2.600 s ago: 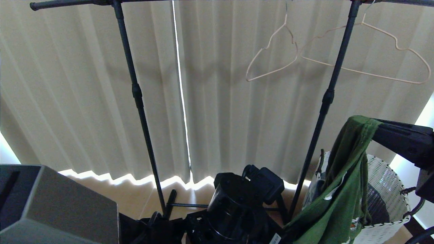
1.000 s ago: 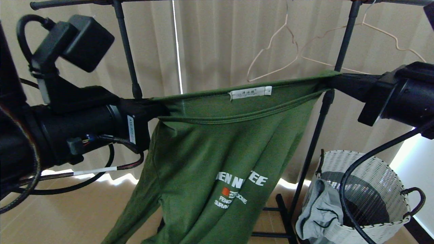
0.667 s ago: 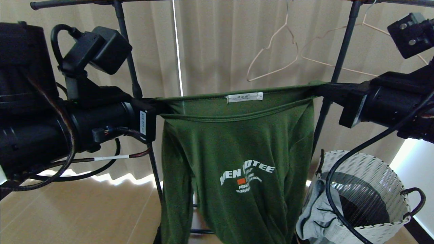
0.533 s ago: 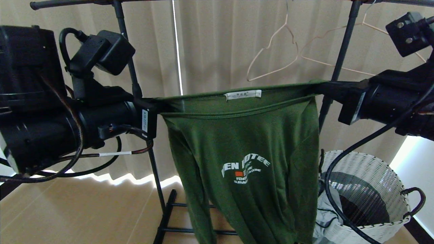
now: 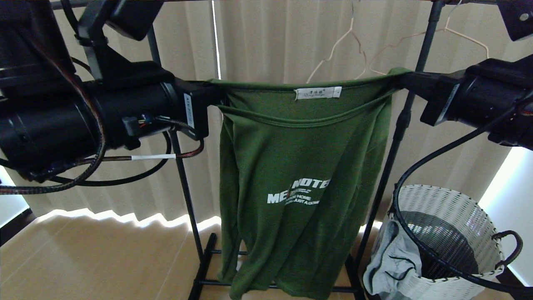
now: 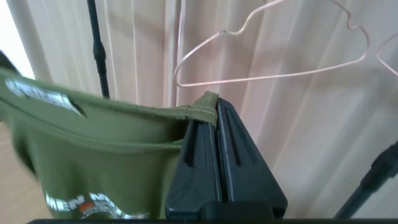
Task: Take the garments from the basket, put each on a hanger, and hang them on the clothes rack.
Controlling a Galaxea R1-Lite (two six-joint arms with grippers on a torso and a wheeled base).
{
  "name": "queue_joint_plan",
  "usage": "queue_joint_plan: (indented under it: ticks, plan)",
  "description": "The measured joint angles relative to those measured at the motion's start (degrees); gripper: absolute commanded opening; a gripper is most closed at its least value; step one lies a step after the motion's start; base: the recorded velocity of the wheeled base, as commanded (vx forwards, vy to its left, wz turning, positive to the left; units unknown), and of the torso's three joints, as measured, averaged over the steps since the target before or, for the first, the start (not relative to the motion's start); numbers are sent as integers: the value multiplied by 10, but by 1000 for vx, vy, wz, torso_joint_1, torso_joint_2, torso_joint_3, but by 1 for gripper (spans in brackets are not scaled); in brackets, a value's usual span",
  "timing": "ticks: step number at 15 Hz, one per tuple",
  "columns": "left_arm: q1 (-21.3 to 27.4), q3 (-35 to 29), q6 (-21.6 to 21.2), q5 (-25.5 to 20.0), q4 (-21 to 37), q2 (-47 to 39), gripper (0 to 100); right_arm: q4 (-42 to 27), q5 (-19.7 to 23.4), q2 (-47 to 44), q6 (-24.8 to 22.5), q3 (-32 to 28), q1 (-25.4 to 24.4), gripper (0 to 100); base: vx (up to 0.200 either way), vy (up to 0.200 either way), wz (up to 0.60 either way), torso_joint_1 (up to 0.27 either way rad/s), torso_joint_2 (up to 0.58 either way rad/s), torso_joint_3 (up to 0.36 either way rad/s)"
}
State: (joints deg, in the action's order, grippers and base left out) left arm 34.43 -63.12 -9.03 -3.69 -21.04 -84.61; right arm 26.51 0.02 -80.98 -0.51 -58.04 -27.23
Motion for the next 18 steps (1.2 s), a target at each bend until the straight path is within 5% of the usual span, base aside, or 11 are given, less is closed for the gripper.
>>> queue_joint_plan:
  ticks: [6, 12, 18]
  plan:
    - [0, 39, 1, 34, -3, -9, 0, -2, 2, 6, -1, 0, 0, 0, 0, 0, 0, 0, 0, 0]
    - [-9, -55, 13, 98, -13, -76, 0, -54, 15, 80, 4, 45, -8, 0, 0, 0, 0, 0, 0, 0]
    - [-9, -74, 19, 100, -31, -116, 0, -96, 71, 159, 30, 86, -35, 0, 0, 0, 0, 0, 0, 0]
